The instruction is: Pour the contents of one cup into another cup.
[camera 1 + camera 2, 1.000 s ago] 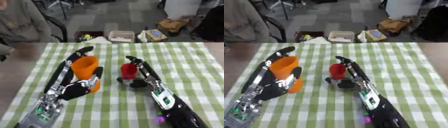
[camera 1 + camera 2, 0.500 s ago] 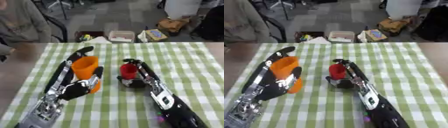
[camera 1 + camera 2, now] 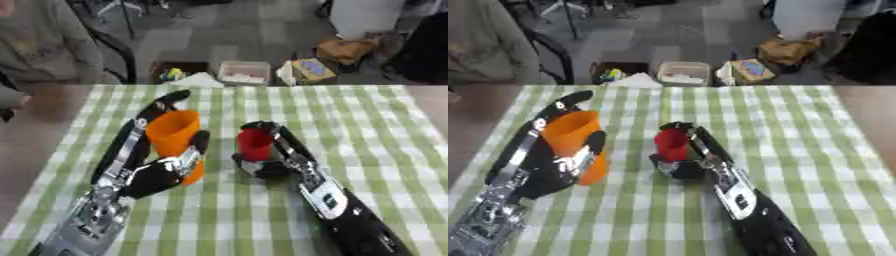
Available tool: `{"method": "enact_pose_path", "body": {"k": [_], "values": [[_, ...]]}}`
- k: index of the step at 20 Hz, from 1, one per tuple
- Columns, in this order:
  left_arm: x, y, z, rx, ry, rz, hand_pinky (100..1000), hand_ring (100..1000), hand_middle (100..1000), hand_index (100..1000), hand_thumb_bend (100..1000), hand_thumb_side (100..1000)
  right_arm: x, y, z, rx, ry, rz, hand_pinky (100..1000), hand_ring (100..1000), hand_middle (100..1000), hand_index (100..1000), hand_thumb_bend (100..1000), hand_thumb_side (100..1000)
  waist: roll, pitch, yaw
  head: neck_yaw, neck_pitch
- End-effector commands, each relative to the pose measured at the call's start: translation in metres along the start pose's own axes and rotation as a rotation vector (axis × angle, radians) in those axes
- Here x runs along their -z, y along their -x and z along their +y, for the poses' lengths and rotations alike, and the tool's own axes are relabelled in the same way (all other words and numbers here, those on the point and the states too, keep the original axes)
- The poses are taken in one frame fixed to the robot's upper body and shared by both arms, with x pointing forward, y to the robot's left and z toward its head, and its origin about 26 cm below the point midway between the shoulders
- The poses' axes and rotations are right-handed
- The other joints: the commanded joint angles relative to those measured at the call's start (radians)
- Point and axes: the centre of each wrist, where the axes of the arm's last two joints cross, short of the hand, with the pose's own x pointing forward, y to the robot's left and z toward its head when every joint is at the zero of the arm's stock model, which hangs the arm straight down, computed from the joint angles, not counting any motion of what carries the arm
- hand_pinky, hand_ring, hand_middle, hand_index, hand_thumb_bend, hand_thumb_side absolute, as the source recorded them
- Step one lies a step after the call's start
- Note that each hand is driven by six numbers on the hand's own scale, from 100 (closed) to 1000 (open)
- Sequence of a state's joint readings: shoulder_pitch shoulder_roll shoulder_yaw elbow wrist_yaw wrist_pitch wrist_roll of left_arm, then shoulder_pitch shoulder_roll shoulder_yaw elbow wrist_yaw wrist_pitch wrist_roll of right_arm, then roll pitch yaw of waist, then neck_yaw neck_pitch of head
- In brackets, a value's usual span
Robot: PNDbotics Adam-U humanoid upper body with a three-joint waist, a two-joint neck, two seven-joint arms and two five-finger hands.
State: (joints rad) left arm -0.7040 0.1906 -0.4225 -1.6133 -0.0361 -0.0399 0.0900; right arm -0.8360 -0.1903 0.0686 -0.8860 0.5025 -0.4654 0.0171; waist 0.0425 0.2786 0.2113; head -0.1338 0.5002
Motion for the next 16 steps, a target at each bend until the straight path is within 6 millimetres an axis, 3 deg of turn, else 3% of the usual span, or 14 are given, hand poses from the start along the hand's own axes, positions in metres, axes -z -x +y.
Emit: {"method": "enact_pose_path", "body": {"k": [1, 6, 16], "values": [[0.005, -0.011, 0.003, 0.003, 0.000, -0.037, 380, 468, 460, 896, 100, 402, 0.000, 0.001, 0.004, 0.015, -0.012, 0.011, 417, 585, 252, 770, 209, 200, -0.001, -0.014, 0.000, 0.004, 0.003], [0.005, -0.014, 0.006, 0.002, -0.002, -0.044, 380, 468, 460, 895, 100, 403, -0.001, 0.001, 0.001, 0.021, 0.013, 0.017, 388, 542, 238, 762, 137, 102, -0.003, -0.019, -0.002, 0.006, 0.002], [-0.004, -0.030, 0.015, -0.023, 0.015, -0.060, 376, 466, 458, 891, 100, 409, -0.014, 0.012, -0.031, -0.017, 0.055, 0.037, 380, 532, 238, 762, 100, 100, -0.010, -0.036, -0.011, 0.009, -0.003]]}}
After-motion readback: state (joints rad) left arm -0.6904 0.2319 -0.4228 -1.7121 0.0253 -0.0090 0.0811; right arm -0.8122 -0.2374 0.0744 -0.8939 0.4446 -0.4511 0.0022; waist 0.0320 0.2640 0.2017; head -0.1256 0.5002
